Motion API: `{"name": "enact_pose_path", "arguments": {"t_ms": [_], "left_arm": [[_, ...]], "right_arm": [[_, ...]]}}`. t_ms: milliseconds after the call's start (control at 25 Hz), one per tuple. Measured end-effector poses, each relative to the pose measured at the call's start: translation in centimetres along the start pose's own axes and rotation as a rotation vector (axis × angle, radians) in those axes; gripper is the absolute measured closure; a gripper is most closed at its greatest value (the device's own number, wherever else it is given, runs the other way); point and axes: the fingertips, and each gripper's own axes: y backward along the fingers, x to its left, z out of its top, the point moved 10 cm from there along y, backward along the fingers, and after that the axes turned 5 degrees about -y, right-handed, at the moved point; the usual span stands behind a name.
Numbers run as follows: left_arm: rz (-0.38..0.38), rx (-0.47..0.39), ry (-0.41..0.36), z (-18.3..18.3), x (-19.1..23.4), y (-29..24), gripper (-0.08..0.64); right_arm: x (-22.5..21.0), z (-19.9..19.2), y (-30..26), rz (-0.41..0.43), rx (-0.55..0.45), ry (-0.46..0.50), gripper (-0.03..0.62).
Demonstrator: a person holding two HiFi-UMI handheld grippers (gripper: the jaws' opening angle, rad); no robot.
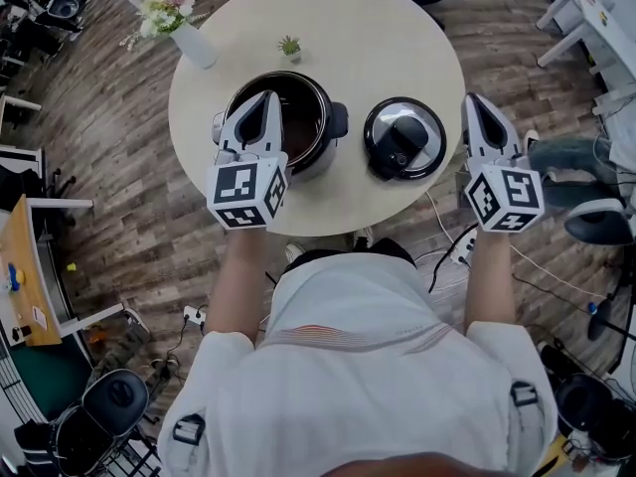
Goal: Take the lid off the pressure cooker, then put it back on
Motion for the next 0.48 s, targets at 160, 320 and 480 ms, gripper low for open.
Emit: {"name": "enact_pose_path", "arguments": {"t_ms": [160,320,480], "left_arm": [[-0.009,-0.001,0.005,0.0,-0.5,-0.2,0.555],[-0.015,0.000,0.012,-0.3,-0.8,-0.3,0.555],[-0.009,0.014,0.019,-0.6,-1.0,-0.1,0.555]], "right_arm": [[0.2,-0.7,-1.1,0.073,0.093,0.032,0.448],[0.5,-1.7,-2.5,0.165,0.228,0.071,0.287],[0.4,-3.3,-3.8,0.212,0.374,0.085,0.199]]}}
